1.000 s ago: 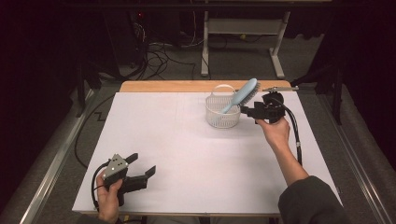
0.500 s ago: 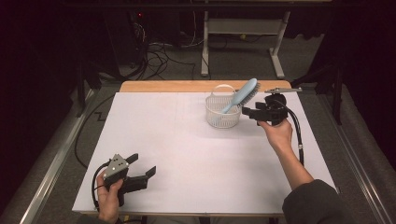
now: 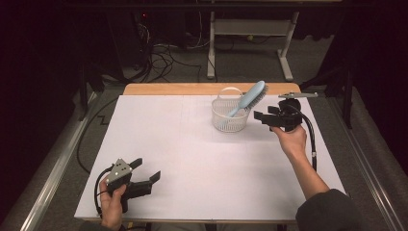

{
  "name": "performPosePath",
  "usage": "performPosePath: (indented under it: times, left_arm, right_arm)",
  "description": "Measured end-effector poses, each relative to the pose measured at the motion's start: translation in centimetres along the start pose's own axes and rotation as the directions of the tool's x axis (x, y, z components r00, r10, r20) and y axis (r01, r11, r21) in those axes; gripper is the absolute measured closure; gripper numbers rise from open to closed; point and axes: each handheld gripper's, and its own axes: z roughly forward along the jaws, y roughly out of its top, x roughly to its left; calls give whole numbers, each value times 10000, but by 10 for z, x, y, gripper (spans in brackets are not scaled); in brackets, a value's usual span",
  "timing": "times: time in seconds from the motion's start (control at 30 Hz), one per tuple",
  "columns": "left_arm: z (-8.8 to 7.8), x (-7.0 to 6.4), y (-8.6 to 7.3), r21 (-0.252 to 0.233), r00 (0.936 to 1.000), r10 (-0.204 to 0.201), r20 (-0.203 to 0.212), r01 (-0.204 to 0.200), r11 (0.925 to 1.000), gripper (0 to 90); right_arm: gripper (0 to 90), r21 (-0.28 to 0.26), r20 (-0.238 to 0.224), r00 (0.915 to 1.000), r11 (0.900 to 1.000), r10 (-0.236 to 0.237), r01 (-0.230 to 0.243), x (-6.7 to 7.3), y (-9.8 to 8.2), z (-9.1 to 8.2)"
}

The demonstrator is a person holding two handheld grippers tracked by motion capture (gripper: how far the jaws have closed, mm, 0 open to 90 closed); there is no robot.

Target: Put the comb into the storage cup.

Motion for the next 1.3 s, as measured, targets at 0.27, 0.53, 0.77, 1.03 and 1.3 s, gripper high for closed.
performPosePath:
  times: [0.27, 0.53, 0.77, 1.03, 1.3]
  left_arm:
    - [-1, 0, 0, -15, 10000, -35, 24, 35, 10000, 158]
    - [-1, 0, 0, -27, 10000, -25, 10, 25, 10000, 158]
    - [-1, 0, 0, -19, 10000, -34, 0, 34, 10000, 158]
    - [0, -1, 0, 20, 10000, 34, -6, -34, 10000, 158]
    - [0, -1, 0, 7, 10000, 26, -14, -26, 10000, 158]
  right_arm:
    - [318, -76, 52, 10000, 10000, -1, 2, -4, -1, -3]
    - [315, -177, -12, 9999, 9998, -132, 131, -4, -4, -9]
    - [312, -206, 5, 10000, 9998, -85, 85, -7, -9, -15]
    - [302, -262, 36, 9999, 9995, -157, 158, -10, -14, -22]
    - [294, -269, 69, 9994, 9990, -352, 354, -8, -15, -26]
